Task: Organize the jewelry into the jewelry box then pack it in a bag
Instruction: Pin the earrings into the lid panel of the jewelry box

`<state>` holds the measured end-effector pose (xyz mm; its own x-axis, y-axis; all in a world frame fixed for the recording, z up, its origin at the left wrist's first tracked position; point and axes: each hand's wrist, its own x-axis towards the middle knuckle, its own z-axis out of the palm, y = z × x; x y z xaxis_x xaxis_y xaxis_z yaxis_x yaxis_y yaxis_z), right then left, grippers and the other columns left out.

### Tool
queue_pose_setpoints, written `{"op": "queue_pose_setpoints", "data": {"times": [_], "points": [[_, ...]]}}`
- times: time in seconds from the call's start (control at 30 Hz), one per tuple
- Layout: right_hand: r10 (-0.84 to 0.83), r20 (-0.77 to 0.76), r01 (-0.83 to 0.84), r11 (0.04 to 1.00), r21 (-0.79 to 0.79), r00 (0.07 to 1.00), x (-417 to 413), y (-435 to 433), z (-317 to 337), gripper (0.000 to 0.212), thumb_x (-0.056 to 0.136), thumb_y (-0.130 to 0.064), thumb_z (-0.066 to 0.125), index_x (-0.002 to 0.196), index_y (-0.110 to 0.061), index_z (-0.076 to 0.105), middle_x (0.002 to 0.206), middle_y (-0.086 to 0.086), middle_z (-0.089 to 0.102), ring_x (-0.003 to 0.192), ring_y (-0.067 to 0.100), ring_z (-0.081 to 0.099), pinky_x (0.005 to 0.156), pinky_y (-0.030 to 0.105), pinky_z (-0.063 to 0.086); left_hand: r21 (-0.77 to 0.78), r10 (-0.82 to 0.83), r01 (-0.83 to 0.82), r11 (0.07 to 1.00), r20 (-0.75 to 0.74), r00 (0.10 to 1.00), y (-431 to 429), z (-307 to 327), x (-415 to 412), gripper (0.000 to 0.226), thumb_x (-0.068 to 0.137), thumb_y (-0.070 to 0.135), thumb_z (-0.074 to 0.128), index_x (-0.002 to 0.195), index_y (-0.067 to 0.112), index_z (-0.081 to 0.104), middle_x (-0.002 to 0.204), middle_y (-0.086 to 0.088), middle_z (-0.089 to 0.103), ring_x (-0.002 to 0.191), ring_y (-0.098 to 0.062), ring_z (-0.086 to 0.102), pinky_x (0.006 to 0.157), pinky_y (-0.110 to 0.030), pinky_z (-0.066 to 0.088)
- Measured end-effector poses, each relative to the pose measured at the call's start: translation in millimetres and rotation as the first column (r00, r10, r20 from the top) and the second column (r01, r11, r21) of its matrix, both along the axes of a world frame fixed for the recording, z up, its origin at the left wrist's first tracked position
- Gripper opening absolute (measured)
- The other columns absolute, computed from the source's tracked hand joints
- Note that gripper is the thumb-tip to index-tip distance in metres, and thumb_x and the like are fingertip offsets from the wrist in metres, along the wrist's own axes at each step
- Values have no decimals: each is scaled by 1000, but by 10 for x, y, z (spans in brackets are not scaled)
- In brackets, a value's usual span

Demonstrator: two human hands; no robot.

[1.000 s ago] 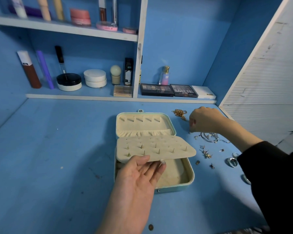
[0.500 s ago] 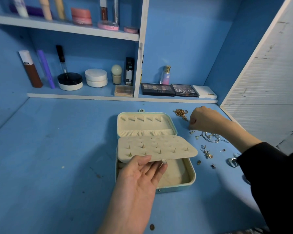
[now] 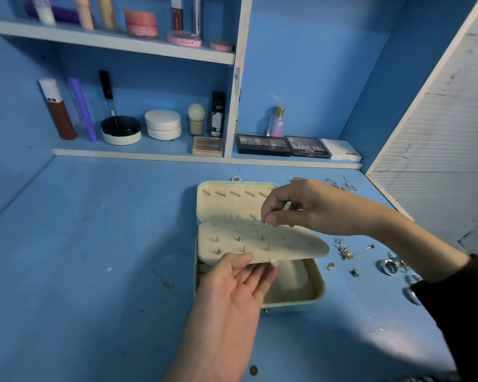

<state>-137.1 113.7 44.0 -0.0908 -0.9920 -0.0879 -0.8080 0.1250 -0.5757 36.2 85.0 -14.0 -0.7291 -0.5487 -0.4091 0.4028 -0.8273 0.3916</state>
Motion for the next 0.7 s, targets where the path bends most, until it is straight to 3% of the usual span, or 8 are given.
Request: {"op": "queue_pose_setpoints", "data": {"times": [0.13,0.47,0.7], "points": [[37,14,-38,998,50,999,44,-28,-4,12,91,-19,60,86,-29,65,87,-11,68,82,6,60,75,14,45,-9,-5,5,1000,-11,1000,1,5,6,29,66,4,53,93,2,64,92,-16,69,93,-27,64,86,-40,50],[75,-48,-72,995,65,996,75,-48,33,15,90,-20,61,85,-33,64,87,-15,68,82,0,60,79,17,47,-29,-14,13,1000,-20,1000,7,-11,18,33,66,6,53,97,3,64,95,-16,69,94,-26,64,88,-41,49],[113,-187,-112,994,16,976,113,-51,20,8,89,-18,62,90,-19,70,88,-8,69,79,4,58,76,22,48,-35,-10,9,999,-19,1000,3,-10,15,29,67,6,54,94,3,64,89,-15,68,91,-26,62,86,-39,50]]}}
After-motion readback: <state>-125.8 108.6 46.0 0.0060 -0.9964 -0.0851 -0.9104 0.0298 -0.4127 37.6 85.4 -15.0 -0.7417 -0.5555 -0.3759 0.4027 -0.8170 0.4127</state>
